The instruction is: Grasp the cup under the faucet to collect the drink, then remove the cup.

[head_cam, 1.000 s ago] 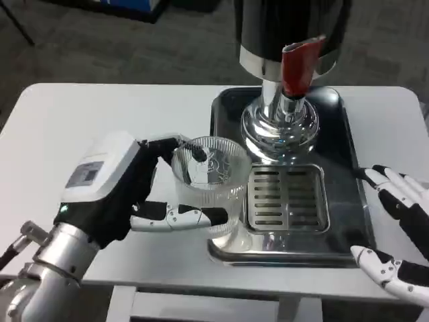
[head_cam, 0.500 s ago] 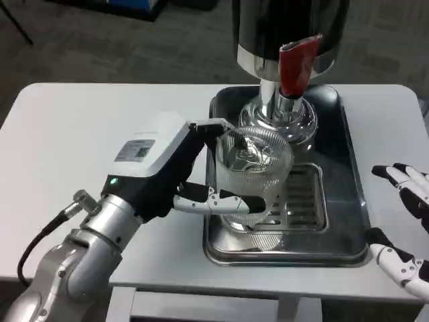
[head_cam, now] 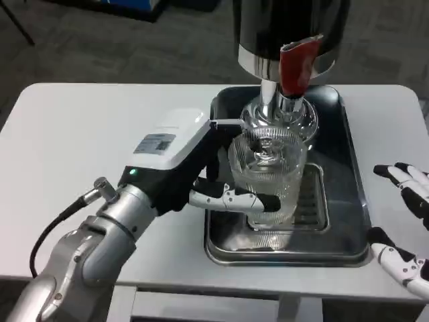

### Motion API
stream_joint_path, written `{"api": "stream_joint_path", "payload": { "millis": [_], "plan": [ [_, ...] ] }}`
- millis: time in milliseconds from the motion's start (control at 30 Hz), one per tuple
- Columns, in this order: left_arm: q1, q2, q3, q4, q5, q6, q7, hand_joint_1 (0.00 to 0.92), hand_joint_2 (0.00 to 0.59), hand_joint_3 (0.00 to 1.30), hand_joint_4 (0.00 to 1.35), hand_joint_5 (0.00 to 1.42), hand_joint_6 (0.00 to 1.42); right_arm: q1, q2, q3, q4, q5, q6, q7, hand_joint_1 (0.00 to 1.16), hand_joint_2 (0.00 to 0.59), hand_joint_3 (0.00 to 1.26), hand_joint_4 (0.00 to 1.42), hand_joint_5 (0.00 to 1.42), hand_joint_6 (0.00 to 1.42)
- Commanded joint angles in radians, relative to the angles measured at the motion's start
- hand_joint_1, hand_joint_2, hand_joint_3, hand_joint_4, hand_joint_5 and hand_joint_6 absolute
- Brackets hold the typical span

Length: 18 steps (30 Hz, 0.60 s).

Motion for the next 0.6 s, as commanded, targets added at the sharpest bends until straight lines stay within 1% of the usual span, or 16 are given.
{"api": "stream_joint_path", "payload": {
  "millis": [33, 67, 100, 133, 200, 400, 500, 600],
  "plan": [
    [0.02, 0.028, -0.014, -0.007, 0.034, 0.033, -0.013, 0.274, 0.09, 0.42, 0.49, 0.67, 0.89, 0.015, -0.006, 0.001, -0.009, 0.006, 0.002, -0.014, 0.37, 0.485, 0.06, 0.0, 0.0, 0.03],
    [0.018, 0.031, -0.014, -0.01, 0.036, 0.04, -0.022, 0.262, 0.088, 0.34, 0.41, 0.58, 0.76, 0.015, -0.006, 0.001, -0.009, 0.007, 0.003, -0.015, 0.37, 0.485, 0.07, 0.0, 0.0, 0.03],
    [0.018, 0.033, -0.012, -0.014, 0.038, 0.044, -0.021, 0.255, 0.088, 0.3, 0.37, 0.54, 0.69, 0.015, -0.007, 0.001, -0.009, 0.007, 0.003, -0.016, 0.37, 0.485, 0.07, 0.0, 0.0, 0.04],
    [0.018, 0.034, -0.01, -0.017, 0.039, 0.046, -0.02, 0.246, 0.086, 0.27, 0.34, 0.51, 0.63, 0.012, -0.002, 0.01, -0.004, 0.019, 0.009, -0.012, 0.37, 0.486, 0.07, 0.0, 0.0, 0.04],
    [0.019, 0.035, -0.009, -0.025, 0.039, 0.051, -0.017, 0.235, 0.082, 0.22, 0.3, 0.47, 0.58, 0.009, 0.004, 0.024, 0.001, 0.034, 0.018, -0.01, 0.37, 0.488, 0.07, 0.0, 0.0, 0.04],
    [0.015, 0.034, -0.007, -0.047, 0.007, 0.045, -0.042, 0.221, 0.091, 0.15, 0.26, 0.45, 0.53, 0.012, -0.003, 0.038, -0.001, 0.036, 0.03, -0.015, 0.36, 0.492, 0.07, 0.0, 0.0, 0.05],
    [0.025, 0.038, 0.0, -0.077, -0.003, 0.035, -0.044, 0.212, 0.094, 0.14, 0.26, 0.45, 0.52, 0.014, -0.005, 0.042, -0.002, 0.034, 0.033, -0.016, 0.36, 0.491, 0.07, 0.0, 0.0, 0.05],
    [0.042, 0.047, 0.015, -0.123, -0.014, 0.045, -0.05, 0.208, 0.095, 0.14, 0.26, 0.45, 0.52, 0.014, -0.006, 0.045, -0.001, 0.032, 0.036, -0.018, 0.36, 0.488, 0.07, 0.0, 0.0, 0.05]
  ]
}}
